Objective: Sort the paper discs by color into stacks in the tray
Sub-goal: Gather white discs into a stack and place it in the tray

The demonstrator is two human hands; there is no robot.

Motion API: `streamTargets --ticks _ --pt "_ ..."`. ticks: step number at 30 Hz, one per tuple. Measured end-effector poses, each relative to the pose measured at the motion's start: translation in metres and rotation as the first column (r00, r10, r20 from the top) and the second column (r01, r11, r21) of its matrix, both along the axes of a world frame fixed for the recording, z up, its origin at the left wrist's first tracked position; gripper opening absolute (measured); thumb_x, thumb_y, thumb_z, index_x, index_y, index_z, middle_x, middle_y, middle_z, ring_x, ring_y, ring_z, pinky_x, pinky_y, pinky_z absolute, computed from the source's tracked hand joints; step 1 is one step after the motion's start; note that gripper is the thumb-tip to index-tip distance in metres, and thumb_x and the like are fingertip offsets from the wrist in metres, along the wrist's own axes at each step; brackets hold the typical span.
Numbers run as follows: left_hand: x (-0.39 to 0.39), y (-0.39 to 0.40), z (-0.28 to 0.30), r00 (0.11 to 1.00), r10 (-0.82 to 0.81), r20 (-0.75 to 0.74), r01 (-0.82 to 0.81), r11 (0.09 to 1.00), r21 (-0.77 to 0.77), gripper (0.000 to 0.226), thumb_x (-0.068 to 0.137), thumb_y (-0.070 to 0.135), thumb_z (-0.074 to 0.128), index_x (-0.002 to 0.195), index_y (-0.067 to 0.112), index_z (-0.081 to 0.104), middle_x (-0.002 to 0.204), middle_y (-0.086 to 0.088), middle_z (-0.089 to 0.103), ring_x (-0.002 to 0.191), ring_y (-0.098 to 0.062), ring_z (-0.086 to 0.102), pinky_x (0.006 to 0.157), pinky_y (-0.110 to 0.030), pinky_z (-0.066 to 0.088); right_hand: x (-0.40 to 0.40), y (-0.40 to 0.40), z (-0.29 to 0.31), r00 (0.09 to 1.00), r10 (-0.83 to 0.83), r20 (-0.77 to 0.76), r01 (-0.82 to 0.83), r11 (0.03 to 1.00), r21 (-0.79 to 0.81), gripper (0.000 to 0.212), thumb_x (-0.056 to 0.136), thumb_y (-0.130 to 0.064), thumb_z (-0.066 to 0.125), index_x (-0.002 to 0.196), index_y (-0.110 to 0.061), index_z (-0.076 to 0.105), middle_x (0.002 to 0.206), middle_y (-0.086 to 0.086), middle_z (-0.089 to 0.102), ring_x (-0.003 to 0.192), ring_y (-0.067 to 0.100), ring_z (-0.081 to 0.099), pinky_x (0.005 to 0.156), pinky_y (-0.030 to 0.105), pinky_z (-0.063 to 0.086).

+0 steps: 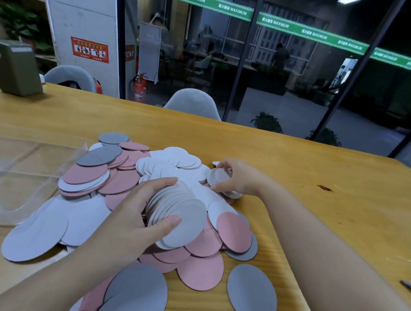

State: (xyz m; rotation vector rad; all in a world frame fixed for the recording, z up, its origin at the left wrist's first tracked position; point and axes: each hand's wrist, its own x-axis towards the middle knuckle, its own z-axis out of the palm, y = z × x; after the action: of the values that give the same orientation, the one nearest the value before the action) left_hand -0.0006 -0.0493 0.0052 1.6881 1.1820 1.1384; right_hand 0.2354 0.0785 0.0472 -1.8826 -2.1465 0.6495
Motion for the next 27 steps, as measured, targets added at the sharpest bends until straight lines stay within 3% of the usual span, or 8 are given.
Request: streamTargets --ticks 6,9,13,18,22,27 --pt "0.0 -0.001 0.002 1.0 -0.003 0.007 0.003 1.0 0.002 0.056 0.066 0.048 0.069 0.115 0.061 0.046 0.122 0.029 0.054 0.114 0.007 0.052 0.094 -0.02 0.042 -0.005 -0.016 -0.006 0.989 -0.046 -0.138 0.06 0.994 0.093 0.054 0.072 -0.033 0.077 0.113 -0.021 0.045 0.105 -0.002 0.052 0.08 0.01 0.054 0.052 0.022 0.049" --pt "0.0 0.0 0.001 1.0 -0.006 0.004 0.006 1.0 0.006 0.057 0.064 0.053 0.069 0.115 0.061 0.046 0.121 0.029 0.054 0.115 0.005 0.052 0.096 -0.024 0.043 -0.004 -0.022 -0.009 0.966 -0.058 -0.252 0.094 0.987 0.133 0.052 0.072 -0.028 0.078 0.11 -0.022 0.043 0.099 -0.007 0.05 0.085 0.016 0.057 0.062 0.037 0.058" --pt "0.0 0.001 0.0 1.0 -0.006 0.015 0.006 1.0 0.013 0.059 0.06 0.059 0.066 0.116 0.061 0.047 0.122 0.027 0.055 0.116 0.002 0.053 0.1 -0.031 0.044 -0.002 -0.032 -0.008 0.943 -0.047 -0.33 0.117 0.973 0.197 0.054 0.072 -0.028 0.079 0.11 -0.027 0.04 0.093 -0.021 0.046 0.086 0.011 0.056 0.06 0.027 0.054" --pt "0.001 0.001 0.002 0.999 0.008 0.031 -0.008 1.0 0.026 0.056 0.061 0.057 0.069 0.113 0.062 0.048 0.118 0.032 0.054 0.114 0.006 0.053 0.093 -0.022 0.043 -0.004 -0.05 -0.003 0.894 -0.004 -0.447 0.12 0.966 0.23 0.053 0.07 -0.03 0.079 0.11 -0.027 0.045 0.101 -0.003 0.052 0.082 0.022 0.062 0.06 0.041 0.058" --pt "0.004 -0.001 0.003 0.995 0.041 0.088 -0.042 0.999 0.012 0.052 0.069 0.044 0.074 0.114 0.052 0.05 0.112 0.035 0.056 0.109 0.009 0.054 0.086 -0.016 0.044 -0.006 -0.075 0.005 0.895 0.097 -0.435 0.082 0.923 0.375 0.055 0.071 -0.027 0.079 0.112 -0.03 0.043 0.107 -0.014 0.052 0.101 0.008 0.053 0.082 0.021 0.047" --pt "0.005 -0.002 0.002 0.991 0.092 0.098 -0.093 0.996 0.006 0.052 0.068 0.043 0.07 0.116 0.049 0.05 0.118 0.027 0.057 0.109 0.01 0.053 0.087 -0.015 0.042 -0.005 -0.114 0.009 0.857 0.191 -0.479 0.021 0.915 0.402 0.067 0.067 -0.022 0.081 0.114 -0.041 0.038 0.113 -0.023 0.05 0.107 -0.002 0.052 0.091 0.012 0.041"
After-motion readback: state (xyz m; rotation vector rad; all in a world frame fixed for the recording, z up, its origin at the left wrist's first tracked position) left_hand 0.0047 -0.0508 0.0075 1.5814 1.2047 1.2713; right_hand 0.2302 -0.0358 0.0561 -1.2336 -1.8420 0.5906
